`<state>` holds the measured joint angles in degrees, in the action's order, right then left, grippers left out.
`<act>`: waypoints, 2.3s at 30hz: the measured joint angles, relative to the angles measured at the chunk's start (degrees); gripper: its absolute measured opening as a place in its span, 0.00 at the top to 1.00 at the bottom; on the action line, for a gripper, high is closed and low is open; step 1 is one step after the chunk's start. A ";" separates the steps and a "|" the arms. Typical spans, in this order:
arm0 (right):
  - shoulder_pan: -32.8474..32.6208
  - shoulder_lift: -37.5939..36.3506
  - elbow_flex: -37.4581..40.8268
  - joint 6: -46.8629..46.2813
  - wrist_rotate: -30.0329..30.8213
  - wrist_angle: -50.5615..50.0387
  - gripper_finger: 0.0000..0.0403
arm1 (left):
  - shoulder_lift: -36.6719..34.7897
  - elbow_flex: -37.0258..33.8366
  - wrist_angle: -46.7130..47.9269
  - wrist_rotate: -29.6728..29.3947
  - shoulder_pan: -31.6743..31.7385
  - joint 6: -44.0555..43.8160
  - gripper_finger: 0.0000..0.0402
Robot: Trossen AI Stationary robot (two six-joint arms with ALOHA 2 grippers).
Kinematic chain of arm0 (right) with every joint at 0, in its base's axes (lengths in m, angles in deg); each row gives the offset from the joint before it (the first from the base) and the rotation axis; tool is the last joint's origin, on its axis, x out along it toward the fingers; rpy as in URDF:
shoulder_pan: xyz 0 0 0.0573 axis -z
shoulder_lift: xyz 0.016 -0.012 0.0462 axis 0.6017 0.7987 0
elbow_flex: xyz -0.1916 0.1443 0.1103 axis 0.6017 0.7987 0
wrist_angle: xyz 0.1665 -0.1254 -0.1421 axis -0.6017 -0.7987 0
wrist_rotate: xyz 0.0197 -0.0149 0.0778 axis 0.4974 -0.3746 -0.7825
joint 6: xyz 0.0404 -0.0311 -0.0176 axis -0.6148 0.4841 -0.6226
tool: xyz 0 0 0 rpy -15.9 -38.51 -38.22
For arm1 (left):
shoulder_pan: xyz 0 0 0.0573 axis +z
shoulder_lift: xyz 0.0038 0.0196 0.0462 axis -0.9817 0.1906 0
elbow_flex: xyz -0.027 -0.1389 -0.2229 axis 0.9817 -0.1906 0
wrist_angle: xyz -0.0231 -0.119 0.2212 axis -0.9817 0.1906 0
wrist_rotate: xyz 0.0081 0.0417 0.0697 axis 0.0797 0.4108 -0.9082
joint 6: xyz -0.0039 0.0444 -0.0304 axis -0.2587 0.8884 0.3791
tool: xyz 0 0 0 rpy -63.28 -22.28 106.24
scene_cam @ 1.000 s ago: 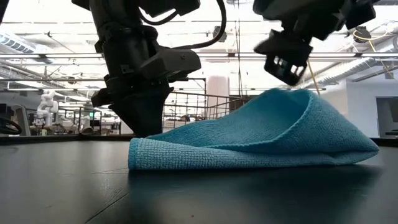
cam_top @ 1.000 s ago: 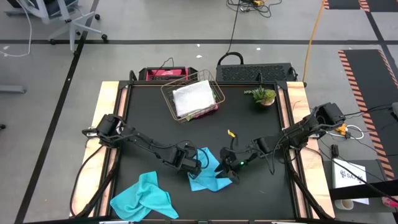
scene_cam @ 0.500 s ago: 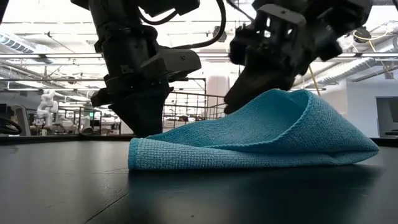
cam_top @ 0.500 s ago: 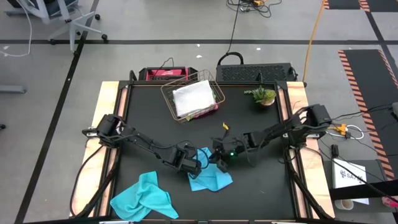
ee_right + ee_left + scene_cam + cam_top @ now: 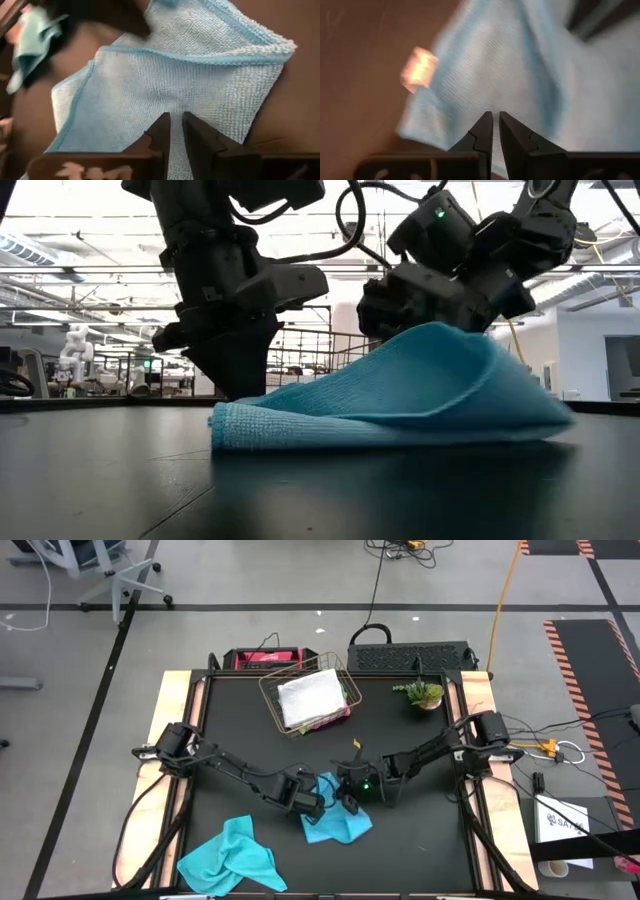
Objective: Fold microfiber towels
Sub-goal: Fold the right light blue microfiber cloth
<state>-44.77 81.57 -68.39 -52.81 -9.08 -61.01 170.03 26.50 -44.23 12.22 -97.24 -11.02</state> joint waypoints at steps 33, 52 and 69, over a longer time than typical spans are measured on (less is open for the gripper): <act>-1.22 -23.15 0.06 -3.64 -3.60 -22.88 0.85 | -1.55 0.17 -1.01 -5.54 -1.70 22.68 0.92; -6.83 -23.21 0.04 -10.10 -3.12 -18.51 0.92 | -1.55 0.17 4.19 -6.54 6.94 22.71 0.92; -12.79 -18.39 0.04 3.26 4.86 -17.19 1.00 | -1.42 0.13 4.45 -5.30 5.93 29.40 0.92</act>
<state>-57.56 63.18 -68.34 -49.55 -4.23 -78.19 168.61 26.63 -39.77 6.91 -91.31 18.38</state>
